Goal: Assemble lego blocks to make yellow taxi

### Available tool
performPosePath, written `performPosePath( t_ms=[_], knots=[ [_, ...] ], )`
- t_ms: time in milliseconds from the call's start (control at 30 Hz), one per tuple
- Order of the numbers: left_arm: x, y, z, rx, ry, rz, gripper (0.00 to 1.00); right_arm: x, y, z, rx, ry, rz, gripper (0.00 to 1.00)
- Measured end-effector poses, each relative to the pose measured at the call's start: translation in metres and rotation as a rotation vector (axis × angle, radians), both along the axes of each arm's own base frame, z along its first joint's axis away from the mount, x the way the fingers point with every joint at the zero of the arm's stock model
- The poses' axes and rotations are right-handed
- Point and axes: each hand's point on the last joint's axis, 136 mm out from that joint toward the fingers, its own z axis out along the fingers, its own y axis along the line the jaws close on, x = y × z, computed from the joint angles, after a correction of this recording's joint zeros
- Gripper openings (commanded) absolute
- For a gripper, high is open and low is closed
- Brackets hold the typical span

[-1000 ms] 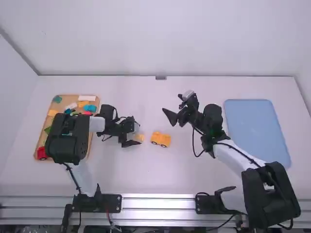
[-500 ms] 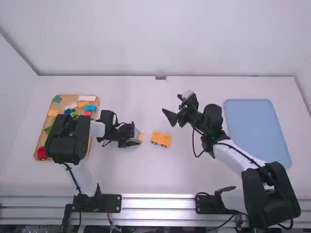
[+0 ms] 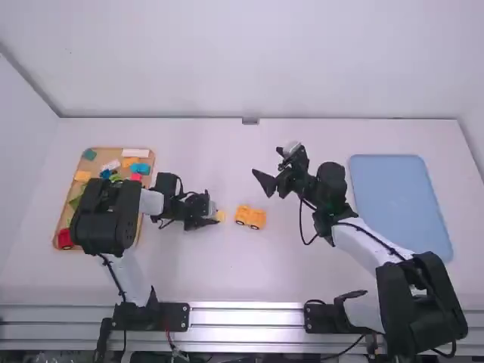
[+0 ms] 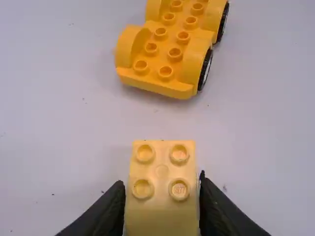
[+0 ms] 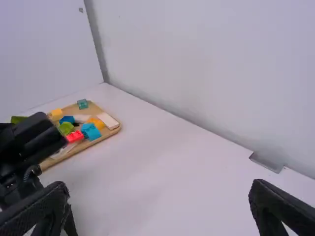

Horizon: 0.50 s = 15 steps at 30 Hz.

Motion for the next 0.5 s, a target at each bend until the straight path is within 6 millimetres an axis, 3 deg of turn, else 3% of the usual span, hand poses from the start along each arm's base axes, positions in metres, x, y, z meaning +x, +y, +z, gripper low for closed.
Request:
performPosePath(
  t_ms=[133, 500],
  knots=[
    [-0.0036, -0.0015, -0.001, -0.013, -0.013, -0.004, 0.29, -0.0001, 0.0002, -0.0001, 0.002, 0.002, 0.0, 0.98],
    [-0.005, -0.0024, -0.0004, -0.021, -0.009, -0.007, 0.17, 0.0066, -0.0077, -0.002, -0.017, -0.007, -0.045, 0.98]
  ],
)
